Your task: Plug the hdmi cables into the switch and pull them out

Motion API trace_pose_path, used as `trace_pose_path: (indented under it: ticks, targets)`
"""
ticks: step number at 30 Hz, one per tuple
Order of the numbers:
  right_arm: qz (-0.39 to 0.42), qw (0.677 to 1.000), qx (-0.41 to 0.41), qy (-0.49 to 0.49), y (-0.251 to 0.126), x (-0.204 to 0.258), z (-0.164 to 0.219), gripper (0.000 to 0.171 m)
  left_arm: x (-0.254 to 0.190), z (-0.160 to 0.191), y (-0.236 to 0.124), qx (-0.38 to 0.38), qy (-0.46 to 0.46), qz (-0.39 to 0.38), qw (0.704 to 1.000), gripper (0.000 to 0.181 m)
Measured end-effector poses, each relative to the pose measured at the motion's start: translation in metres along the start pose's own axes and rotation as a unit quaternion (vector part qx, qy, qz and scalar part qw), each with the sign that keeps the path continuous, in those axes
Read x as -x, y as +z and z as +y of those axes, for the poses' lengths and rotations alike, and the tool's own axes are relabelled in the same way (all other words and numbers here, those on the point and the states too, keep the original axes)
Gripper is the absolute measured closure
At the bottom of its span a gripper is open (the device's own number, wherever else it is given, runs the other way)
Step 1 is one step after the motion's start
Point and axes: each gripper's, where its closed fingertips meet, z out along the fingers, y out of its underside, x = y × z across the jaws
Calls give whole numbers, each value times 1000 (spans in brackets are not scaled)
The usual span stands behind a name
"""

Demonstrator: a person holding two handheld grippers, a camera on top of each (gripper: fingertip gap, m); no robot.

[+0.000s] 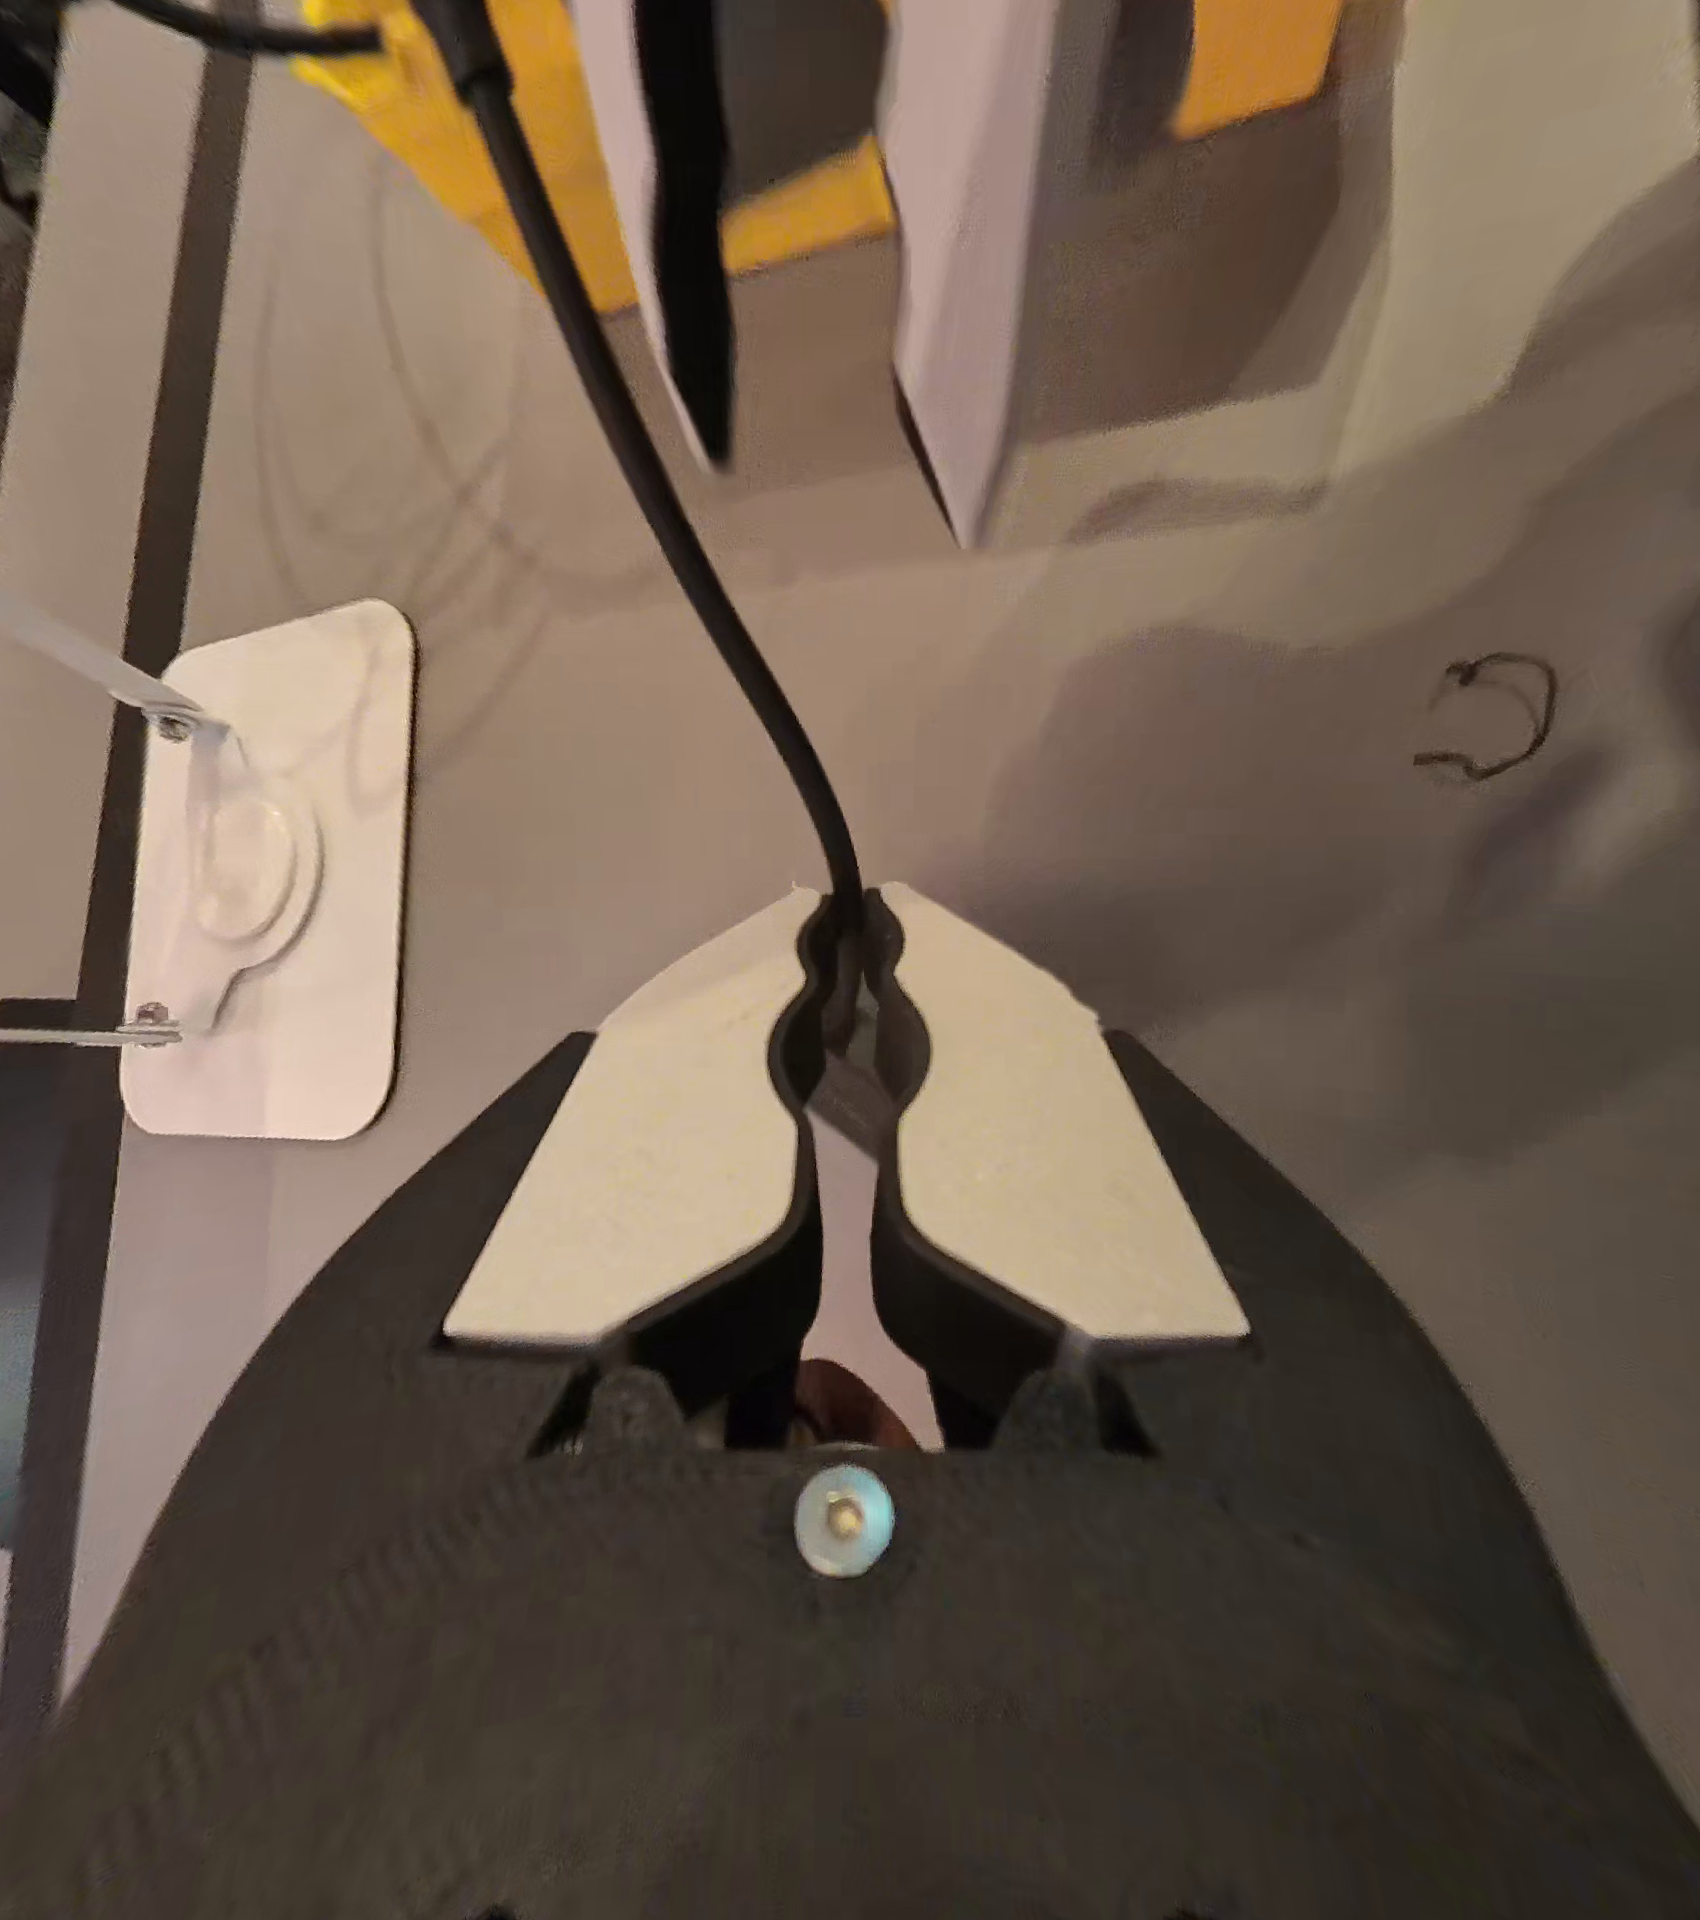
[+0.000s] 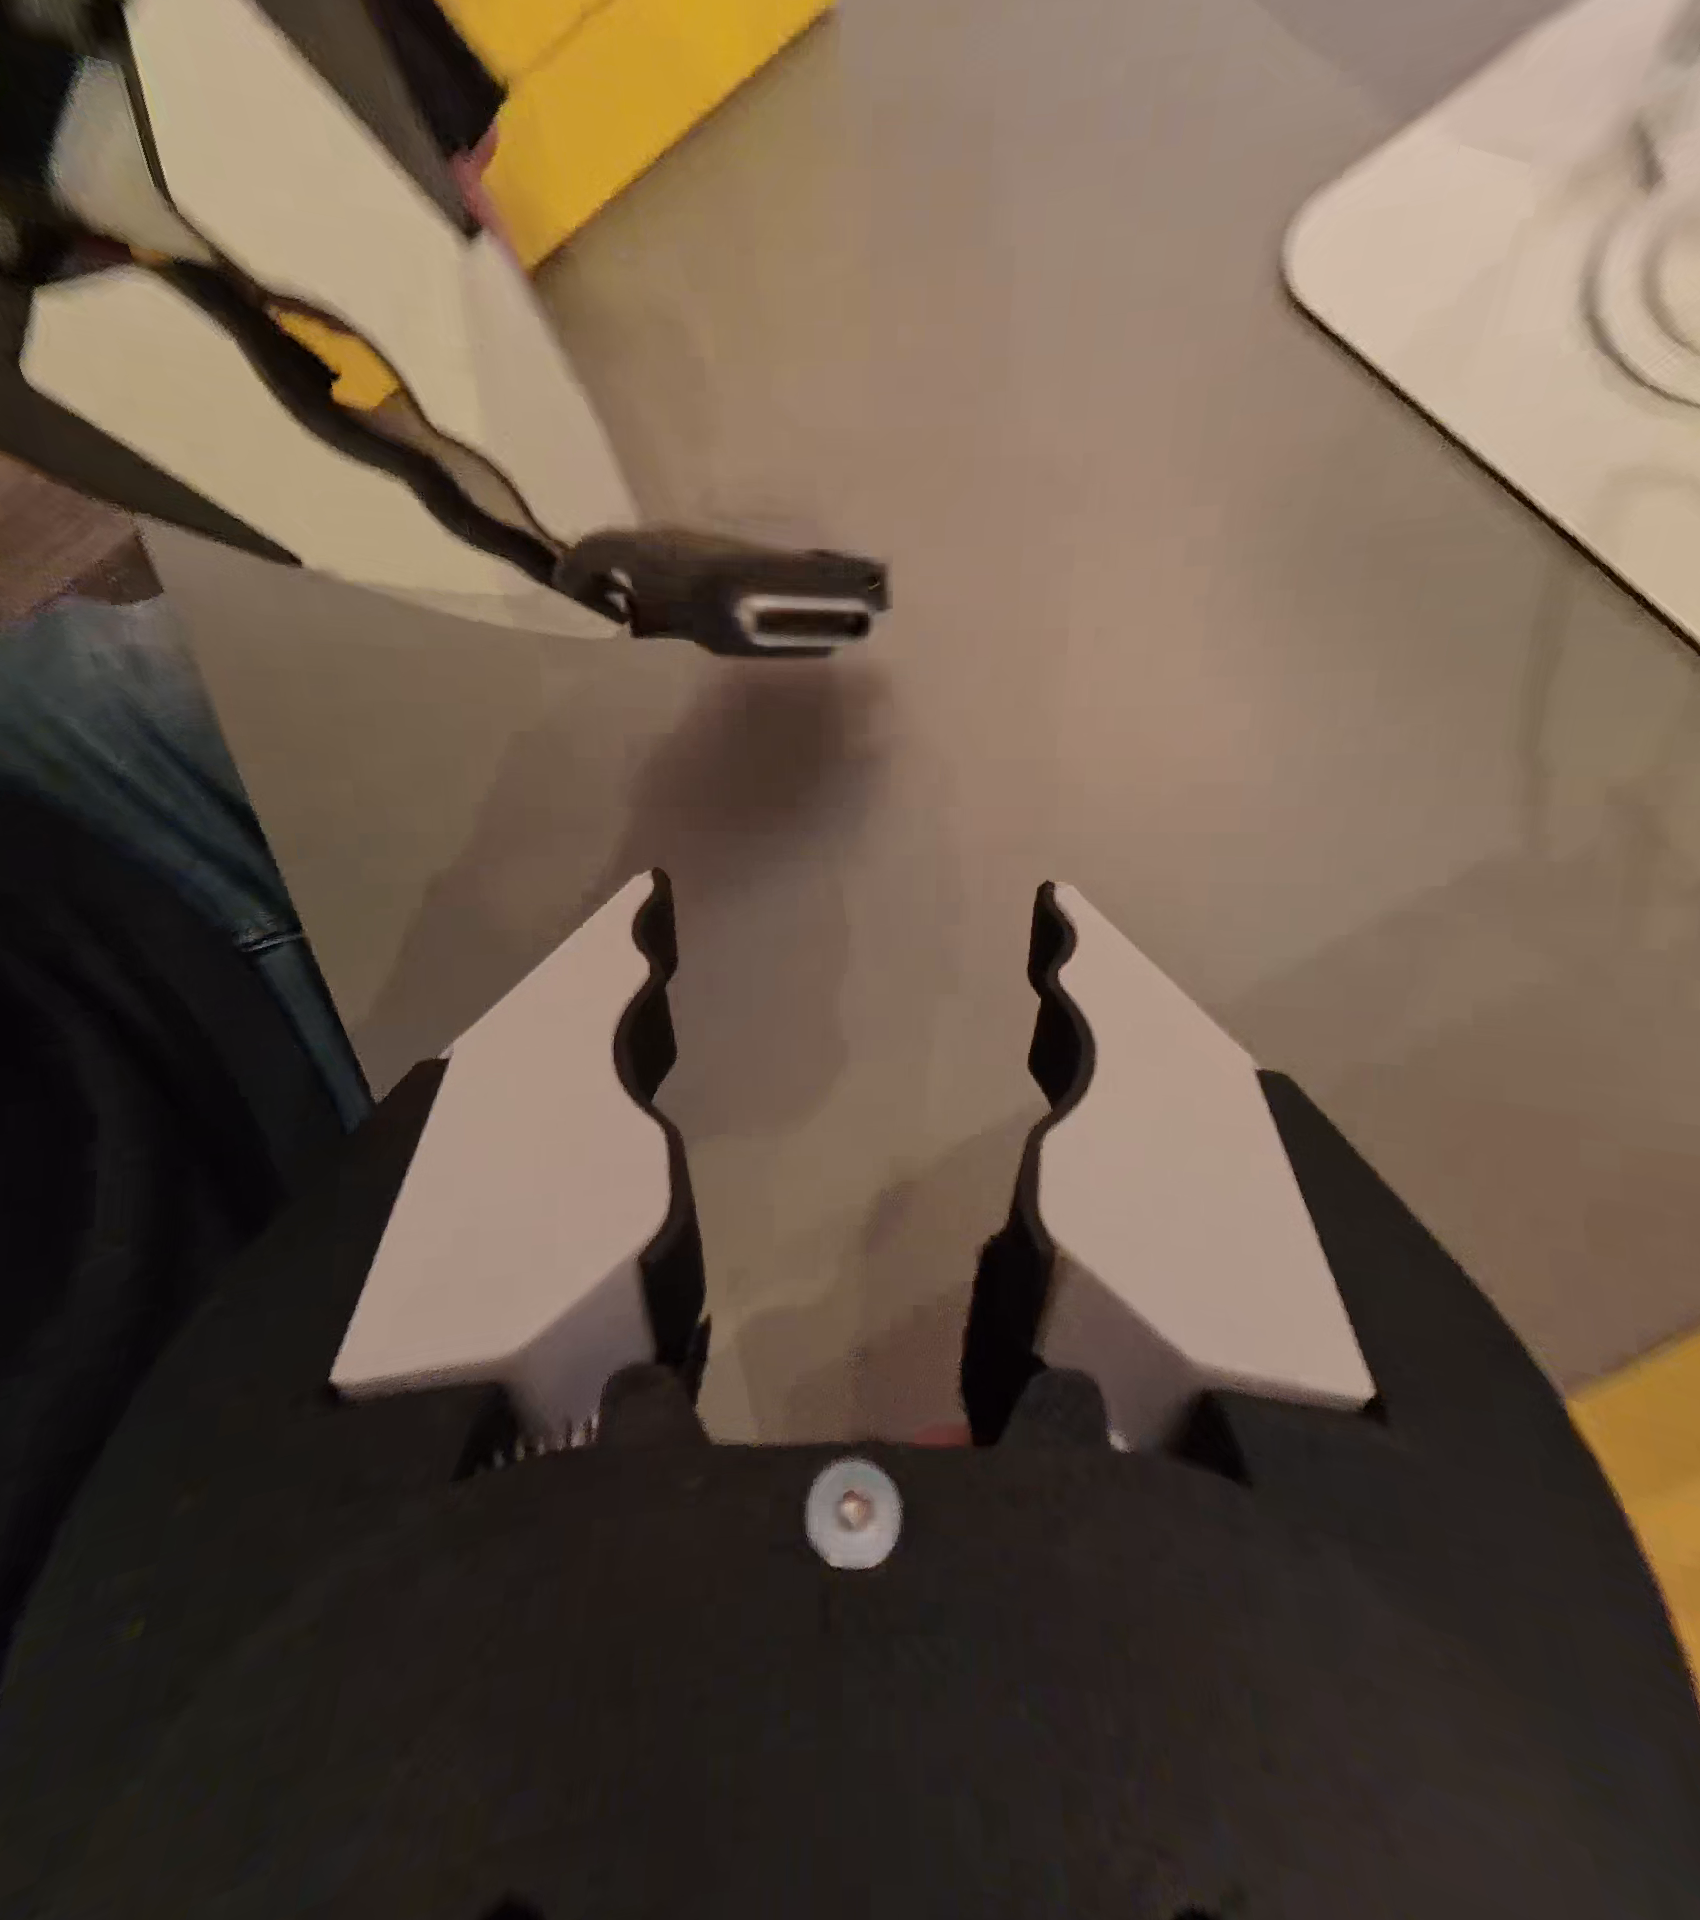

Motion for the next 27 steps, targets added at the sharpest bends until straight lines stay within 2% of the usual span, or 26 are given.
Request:
trace_pose_path:
  ticks: [5,8,12,14,15,17,21,27]
  targets:
    - [109,994,-19,12,-45,-26,4,103,-13,15,27,55,52,-31,997,178]
    - [164,986,-25,-18,-68,-32,-2,104,-20,18,43,75,77,-45,993,178]
    - [136,989,-25,-46,-61,-12,-9,105,-33,28,64,118,99,-53,987,174]
    - [115,992,-19,-56,-48,-4,-9,105,-38,35,67,143,50,-40,988,140]
    - [111,992,-14,-59,-42,-2,-8,105,-38,37,64,145,26,-32,989,130]
    - [96,993,-9,-70,-29,4,-8,106,-31,37,47,133,-9,-38,990,127]
    - [38,994,18,-97,9,27,-7,107,-9,37,-12,91,-68,-78,990,130]
    - [0,987,103,-124,80,43,4,117,19,76,-92,79,-123,-198,969,139]
